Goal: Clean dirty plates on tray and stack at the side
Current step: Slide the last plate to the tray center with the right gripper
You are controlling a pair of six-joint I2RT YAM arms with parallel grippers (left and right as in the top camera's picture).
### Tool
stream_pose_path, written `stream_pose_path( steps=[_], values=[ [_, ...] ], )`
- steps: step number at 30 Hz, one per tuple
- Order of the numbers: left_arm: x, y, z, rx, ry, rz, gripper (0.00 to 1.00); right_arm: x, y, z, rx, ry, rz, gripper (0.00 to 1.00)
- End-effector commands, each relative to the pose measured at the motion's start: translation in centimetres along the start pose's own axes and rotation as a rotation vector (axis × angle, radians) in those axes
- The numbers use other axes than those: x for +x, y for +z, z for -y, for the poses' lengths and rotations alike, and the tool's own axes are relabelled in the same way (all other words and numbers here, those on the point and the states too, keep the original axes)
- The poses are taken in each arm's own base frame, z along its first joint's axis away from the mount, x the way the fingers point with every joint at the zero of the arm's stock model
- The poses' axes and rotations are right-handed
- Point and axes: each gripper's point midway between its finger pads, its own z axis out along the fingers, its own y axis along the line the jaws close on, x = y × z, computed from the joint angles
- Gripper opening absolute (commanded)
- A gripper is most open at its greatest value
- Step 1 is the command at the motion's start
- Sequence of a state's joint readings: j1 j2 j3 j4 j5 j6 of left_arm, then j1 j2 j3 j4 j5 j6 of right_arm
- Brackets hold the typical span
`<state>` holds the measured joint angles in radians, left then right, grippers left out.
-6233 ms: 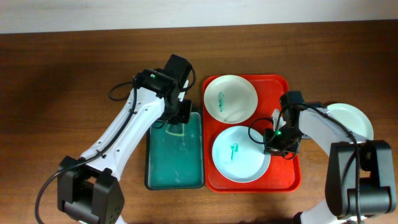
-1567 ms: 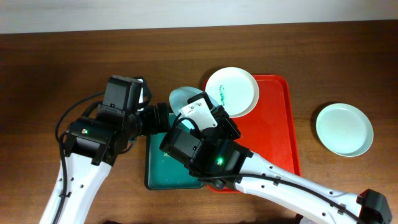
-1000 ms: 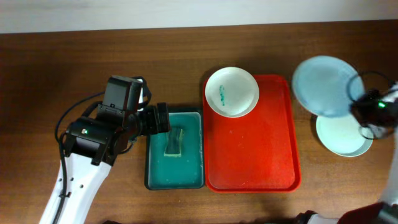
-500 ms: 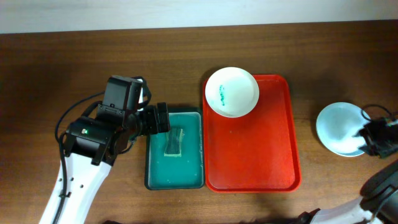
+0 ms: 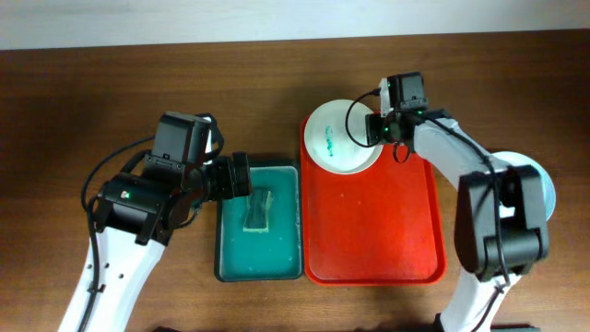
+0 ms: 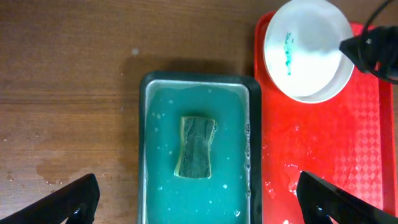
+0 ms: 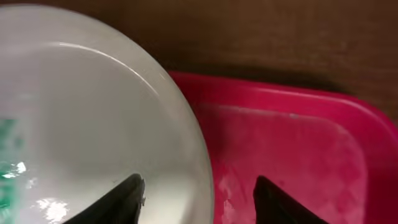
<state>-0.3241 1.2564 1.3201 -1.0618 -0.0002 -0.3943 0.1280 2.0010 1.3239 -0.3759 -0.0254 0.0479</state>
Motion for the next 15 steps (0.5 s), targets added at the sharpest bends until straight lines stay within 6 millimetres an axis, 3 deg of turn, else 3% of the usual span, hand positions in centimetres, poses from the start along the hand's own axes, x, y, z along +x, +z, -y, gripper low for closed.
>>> stream_pose_path(
  steps=[1,2,5,8,10,11,12,14,15],
  values=[
    [-0.4,-0.4,0.0,-0.001,-0.004,0.018,0.99,1.4,1.8,1.0,0.028,0.023,-0.048,0.11],
    [-0.4,-0.4,0.0,-0.001,-0.004,0.018,0.99,1.6,1.6,1.0,0.027,0.041,-0.058,0.04],
    [-0.4,-0.4,0.0,-0.001,-0.004,0.018,0.99,1.9,-3.7,0.7,0.023,0.105,-0.093,0.04],
    [-0.4,-0.4,0.0,-0.001,-0.004,0.018,0.99,3.5,-13.7,0.5,0.028,0.106,-0.12,0.04],
    [-0.4,-0.4,0.0,-0.001,-0.004,0.018,0.99,7.8,-19.4,0.5,0.052,0.228,-0.228,0.04],
    [-0.4,-0.4,0.0,-0.001,-0.004,0.018,1.0,9.3,-20.1,0.5,0.066,0.268,-0.281,0.04],
    [-0.4,-0.4,0.0,-0.001,-0.004,0.018,1.0,13.8,-20.0,0.6,0.104,0.324,-0.435,0.04],
    [-0.4,-0.4,0.0,-0.001,-0.004,0.018,1.0,16.7,-16.9,0.2,0.097,0.418,-0.471,0.04],
    [-0.4,-0.4,0.0,-0.001,-0.004,0.018,1.0,18.4,-13.8,-1.5,-0.008,0.496,-0.462,0.04]
  ],
)
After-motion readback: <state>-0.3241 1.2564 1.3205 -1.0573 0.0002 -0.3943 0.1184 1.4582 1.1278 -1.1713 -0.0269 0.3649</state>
